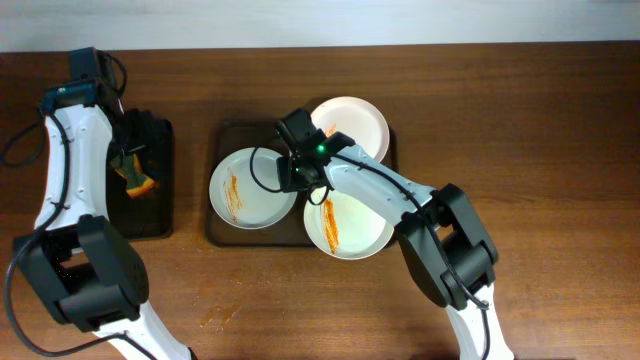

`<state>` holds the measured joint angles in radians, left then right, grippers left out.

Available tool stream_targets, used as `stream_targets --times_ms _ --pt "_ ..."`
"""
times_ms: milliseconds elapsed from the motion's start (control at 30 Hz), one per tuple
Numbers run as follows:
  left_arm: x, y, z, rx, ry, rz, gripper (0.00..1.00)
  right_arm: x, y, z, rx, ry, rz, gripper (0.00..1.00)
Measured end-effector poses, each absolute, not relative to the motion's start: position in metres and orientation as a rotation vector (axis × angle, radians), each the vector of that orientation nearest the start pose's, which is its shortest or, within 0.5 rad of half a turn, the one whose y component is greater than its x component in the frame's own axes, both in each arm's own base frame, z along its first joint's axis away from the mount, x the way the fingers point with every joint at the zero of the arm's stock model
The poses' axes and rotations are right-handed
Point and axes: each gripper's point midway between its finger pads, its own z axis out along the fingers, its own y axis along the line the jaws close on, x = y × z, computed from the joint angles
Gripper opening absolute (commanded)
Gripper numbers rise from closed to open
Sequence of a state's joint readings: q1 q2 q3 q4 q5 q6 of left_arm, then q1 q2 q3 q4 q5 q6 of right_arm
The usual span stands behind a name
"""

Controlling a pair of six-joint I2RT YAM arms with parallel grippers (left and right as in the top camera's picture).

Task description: Clean dirty plates on tray and stack at the side

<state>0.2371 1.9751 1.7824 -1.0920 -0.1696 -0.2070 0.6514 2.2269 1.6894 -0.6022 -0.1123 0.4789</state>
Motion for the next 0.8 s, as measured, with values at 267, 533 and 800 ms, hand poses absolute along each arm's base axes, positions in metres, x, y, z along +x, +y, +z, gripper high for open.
stream_targets --times_ms 267,533,800 --pt "0.431 0.134 0.136 -0.658 2.746 0.247 0.93 0.406 0.332 0.011 -0.146 2.829 0.467 0.04" --pt "0.417 0.171 0.071 -0.877 2.816 0.26 0.46 0.406 0.332 0.012 -0.14 2.831 0.467 0.04" --pt "0.438 0.176 0.016 -0.873 2.825 0.175 0.36 0.407 0.332 0.012 -0.138 2.831 0.468 0.04"
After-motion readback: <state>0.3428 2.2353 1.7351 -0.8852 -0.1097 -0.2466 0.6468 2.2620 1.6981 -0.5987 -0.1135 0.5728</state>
